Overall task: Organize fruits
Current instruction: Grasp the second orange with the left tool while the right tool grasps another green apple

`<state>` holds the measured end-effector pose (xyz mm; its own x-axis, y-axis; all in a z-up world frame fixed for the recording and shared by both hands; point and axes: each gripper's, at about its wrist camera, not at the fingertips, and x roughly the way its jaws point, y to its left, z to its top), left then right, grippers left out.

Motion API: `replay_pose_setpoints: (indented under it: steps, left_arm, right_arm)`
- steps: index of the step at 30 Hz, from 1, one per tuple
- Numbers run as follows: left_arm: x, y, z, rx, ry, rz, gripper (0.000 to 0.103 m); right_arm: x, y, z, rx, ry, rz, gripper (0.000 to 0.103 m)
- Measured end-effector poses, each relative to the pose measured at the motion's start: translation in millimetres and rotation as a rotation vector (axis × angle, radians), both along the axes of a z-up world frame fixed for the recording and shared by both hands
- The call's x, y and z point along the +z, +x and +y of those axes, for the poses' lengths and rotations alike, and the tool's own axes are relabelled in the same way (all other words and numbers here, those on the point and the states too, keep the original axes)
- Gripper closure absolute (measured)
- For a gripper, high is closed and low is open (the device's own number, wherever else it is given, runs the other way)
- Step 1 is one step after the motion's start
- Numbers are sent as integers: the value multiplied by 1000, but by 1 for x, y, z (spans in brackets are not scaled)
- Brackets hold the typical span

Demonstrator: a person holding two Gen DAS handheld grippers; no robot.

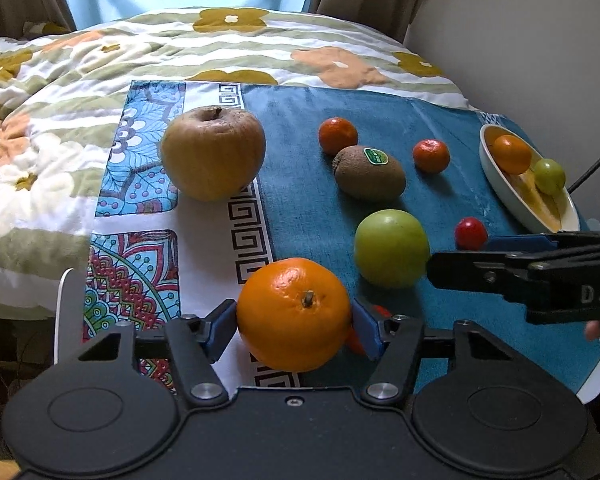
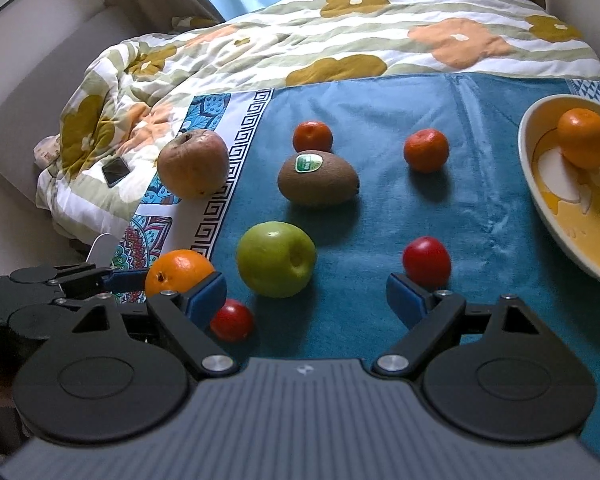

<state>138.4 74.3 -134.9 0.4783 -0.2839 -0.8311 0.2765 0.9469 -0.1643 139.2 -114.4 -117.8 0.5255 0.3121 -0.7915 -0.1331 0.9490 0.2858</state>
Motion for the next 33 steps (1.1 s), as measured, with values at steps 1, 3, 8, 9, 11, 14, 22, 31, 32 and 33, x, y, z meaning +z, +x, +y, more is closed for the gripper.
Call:
replay_pose_setpoints:
  steps: [1,3,8,9,11,14,22,31,32,33]
  left_arm:
    - [0,-1,0,-1,5,-3,37]
    - [1,-2,0,-5,16,-10,37]
    - [1,-7,2,-11,38,-22,38]
    - [1,-7,2,-9,40,-23,38]
    - [1,-8,4,-4,42,-23,38]
    - [1,-11,6,3,50,-27,38]
    - [2,-16,9,18,73,-39,38]
    - [8,-22,6,40,92,-65,38]
    - [10,-23,5,43,94,-69,38]
    - [12,-24,4,47,96,-75,38]
  right_arm:
    - [-1,1,2,3,0,0,2]
    - [-3,4,5,9,-2,2,3]
    - [-9,11,12,28,4,12,10]
    - [-10,12,14,30,4,13,12]
    - [-13,15,17,37,3,16,14]
    - [-17,20,21,45,-3,16,18]
    - [-23,27,28,53,-33,7,23]
    - [-22,25,31,88,-27,-12,33]
    - [-21,23,31,91,-25,-15,33]
    - [-20,22,30,95,-24,-18,33]
